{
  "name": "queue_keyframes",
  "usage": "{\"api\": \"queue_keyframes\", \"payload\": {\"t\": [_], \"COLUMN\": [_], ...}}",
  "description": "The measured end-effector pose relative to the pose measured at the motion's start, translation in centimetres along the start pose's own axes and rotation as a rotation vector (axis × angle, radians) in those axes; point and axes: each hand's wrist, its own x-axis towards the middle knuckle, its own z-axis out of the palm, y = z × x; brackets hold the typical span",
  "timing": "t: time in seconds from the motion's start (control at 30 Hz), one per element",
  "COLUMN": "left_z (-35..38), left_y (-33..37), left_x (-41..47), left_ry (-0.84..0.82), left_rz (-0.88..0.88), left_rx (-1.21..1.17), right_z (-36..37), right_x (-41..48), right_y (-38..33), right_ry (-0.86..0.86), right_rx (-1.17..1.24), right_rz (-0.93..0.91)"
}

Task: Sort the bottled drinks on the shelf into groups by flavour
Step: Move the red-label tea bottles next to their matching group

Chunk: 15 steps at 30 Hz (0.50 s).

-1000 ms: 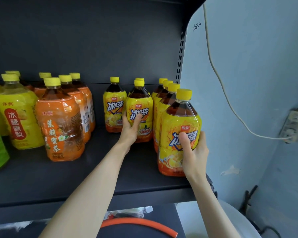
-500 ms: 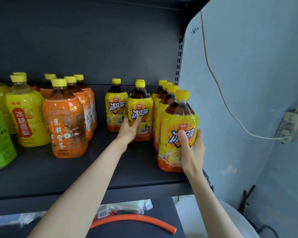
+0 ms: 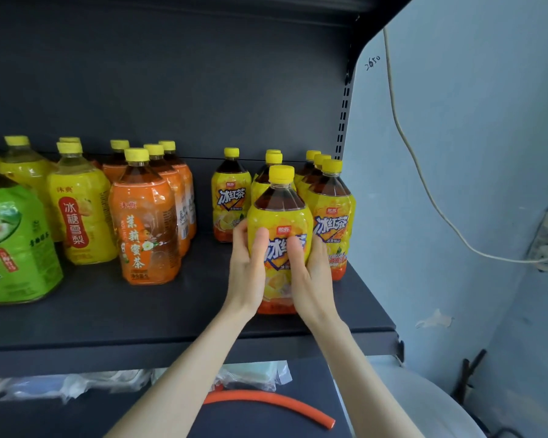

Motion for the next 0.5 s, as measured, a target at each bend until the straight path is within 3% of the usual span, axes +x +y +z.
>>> {"api": "queue_keyframes", "payload": {"t": [0.1,0.27,0.37,0.5], "left_z": [-0.6,-0.8,-0.4,-0.1], "left_y": [-0.1,-0.8,-1.4,-2.3], "left_x": [0.6,1.8,2.7,3.9], "left_ry": [0.046,0.052,0.039,0.030], "left_rz": [0.045,0.038,0.019,-0.022], "left_rx": [0.112,0.156,0.160,0.187], "right_z": [-0.3,-3.4,-4.6,-5.0], "right_x": [0.4,2.9,5.3,6.8], "right_y": [-0.1,0.3,1.8,3.5], "right_ry": [-0.005,0.241,0.206,0.066], "right_rx": [-0.111,-0.066,-0.148,0.095], "right_rz": [0.007,-0.028,0.076,0.132]}}
